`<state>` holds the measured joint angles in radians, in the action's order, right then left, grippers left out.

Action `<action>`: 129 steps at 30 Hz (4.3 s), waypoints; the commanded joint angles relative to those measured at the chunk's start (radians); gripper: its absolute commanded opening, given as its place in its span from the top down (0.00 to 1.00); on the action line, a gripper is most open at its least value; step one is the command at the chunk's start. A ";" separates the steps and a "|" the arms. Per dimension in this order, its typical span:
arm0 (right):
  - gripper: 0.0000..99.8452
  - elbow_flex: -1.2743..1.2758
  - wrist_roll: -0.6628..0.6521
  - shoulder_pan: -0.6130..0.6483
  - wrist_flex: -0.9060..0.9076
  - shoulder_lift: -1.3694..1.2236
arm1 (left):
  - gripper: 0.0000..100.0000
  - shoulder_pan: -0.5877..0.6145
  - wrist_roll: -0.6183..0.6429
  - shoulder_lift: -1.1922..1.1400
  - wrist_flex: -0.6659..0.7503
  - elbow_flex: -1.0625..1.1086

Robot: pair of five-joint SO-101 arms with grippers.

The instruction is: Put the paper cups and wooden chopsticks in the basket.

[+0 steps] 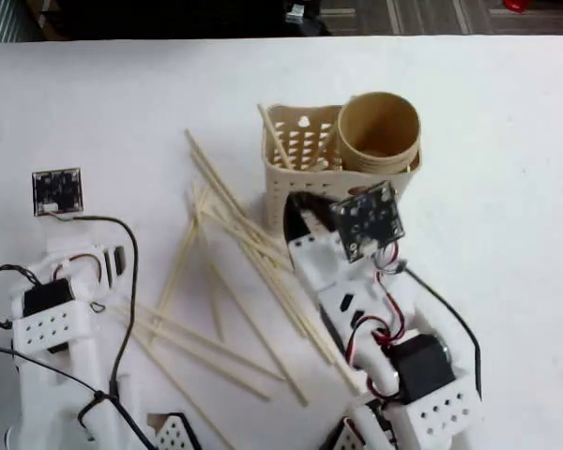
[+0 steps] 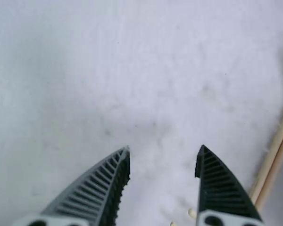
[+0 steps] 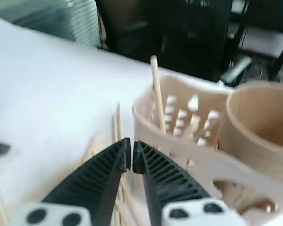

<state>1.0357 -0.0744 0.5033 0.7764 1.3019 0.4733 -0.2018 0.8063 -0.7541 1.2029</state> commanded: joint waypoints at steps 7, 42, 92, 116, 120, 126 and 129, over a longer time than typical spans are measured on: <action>0.98 0.207 -0.003 -0.099 0.012 0.058 | 0.76 -0.081 -0.023 0.015 -0.186 -0.255; 0.98 0.258 -0.011 -0.186 -0.018 0.061 | 0.85 -0.429 0.020 -1.342 -0.512 -1.298; 0.98 0.258 -0.012 -0.186 -0.018 0.062 | 0.98 -0.495 -0.074 -0.874 -1.031 -1.838; 0.98 0.290 -0.279 0.016 0.147 0.062 | 0.98 -0.746 0.058 -0.481 -0.660 -1.846; 0.98 0.322 -0.336 0.073 0.147 0.062 | 0.98 -0.802 0.058 -0.453 -0.559 -1.841; 0.98 0.333 -0.344 0.097 0.147 0.062 | 0.98 -0.865 0.060 -0.496 -0.473 -1.837; 0.98 0.333 -0.344 0.097 0.147 0.062 | 0.98 -0.897 0.060 -0.532 -0.423 -1.837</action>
<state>1.3732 -0.4074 0.5938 0.9175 1.3510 -0.3782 -0.1542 0.3015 -1.2497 -0.6276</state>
